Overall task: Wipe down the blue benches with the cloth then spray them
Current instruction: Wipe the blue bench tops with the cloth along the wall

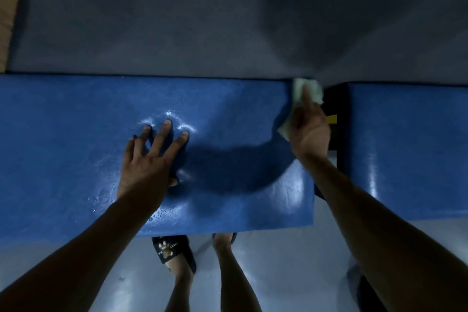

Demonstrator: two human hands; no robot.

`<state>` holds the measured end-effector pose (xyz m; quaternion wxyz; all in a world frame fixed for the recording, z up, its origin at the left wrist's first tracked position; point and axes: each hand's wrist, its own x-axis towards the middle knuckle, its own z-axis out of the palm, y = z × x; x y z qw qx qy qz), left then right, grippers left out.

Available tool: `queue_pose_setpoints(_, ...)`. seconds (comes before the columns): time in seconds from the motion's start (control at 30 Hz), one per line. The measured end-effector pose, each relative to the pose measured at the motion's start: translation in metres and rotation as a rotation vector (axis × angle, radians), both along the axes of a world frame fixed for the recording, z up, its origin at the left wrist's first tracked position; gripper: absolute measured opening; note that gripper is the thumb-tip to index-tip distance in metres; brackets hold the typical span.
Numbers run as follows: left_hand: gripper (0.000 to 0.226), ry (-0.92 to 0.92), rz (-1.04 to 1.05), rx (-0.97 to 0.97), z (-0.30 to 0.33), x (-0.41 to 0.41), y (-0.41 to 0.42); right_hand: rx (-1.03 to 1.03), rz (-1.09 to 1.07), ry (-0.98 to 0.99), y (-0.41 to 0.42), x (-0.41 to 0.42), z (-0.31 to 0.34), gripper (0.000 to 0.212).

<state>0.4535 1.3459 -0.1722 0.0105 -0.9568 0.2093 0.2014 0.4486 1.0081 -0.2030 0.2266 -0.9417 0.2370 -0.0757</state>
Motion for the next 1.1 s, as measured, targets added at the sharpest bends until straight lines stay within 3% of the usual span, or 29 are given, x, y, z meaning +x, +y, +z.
queue_pose_setpoints(0.07, 0.123, 0.002, 0.007, 0.002, -0.001, 0.000, 0.001, 0.069, -0.307, 0.086, 0.016, 0.008, 0.001, 0.053)
queue_pose_setpoints(0.13, 0.125, -0.001, 0.000, 0.001, -0.002, 0.000, 0.001, 0.071, -0.287, 0.089, 0.059, 0.022, 0.004, 0.063)
queue_pose_setpoints(0.3, 0.127, 0.000, 0.005, 0.015, -0.001, 0.001, -0.001, -0.100, 0.451, 0.113, 0.153, 0.058, -0.001, 0.054)
queue_pose_setpoints(0.43, 0.123, 0.029, 0.005, 0.049, 0.003, 0.001, -0.001, -0.186, 0.724, 0.093, 0.070, 0.062, -0.003, 0.054)
queue_pose_setpoints(0.57, 0.121, 0.070, 0.013, 0.065, 0.005, 0.003, -0.001, -0.215, 0.488, 0.082, -0.033, 0.033, 0.003, 0.043)
queue_pose_setpoints(0.7, 0.119, 0.094, 0.027, 0.061, 0.008, 0.003, -0.002, -0.117, 0.066, 0.062, 0.007, 0.019, -0.006, 0.043)
queue_pose_setpoints(0.73, 0.120, 0.092, 0.029, 0.054, 0.008, 0.002, -0.002, -0.123, 0.080, 0.060, 0.031, 0.019, -0.006, 0.044)
queue_pose_setpoints(0.8, 0.123, 0.085, 0.030, 0.043, 0.007, 0.003, -0.001, -0.133, 0.367, 0.044, 0.070, 0.015, -0.004, 0.042)
queue_pose_setpoints(0.87, 0.124, 0.087, 0.024, 0.054, 0.006, 0.002, -0.001, -0.164, 0.654, 0.039, 0.069, 0.013, -0.001, 0.041)
queue_pose_setpoints(0.9, 0.125, 0.082, 0.023, 0.056, 0.005, 0.002, -0.001, -0.187, 0.692, 0.030, 0.055, 0.016, -0.001, 0.042)
queue_pose_setpoints(1.1, 0.126, 0.024, -0.003, 0.026, 0.002, 0.001, 0.001, -0.124, 0.293, 0.061, -0.015, 0.024, -0.005, 0.039)
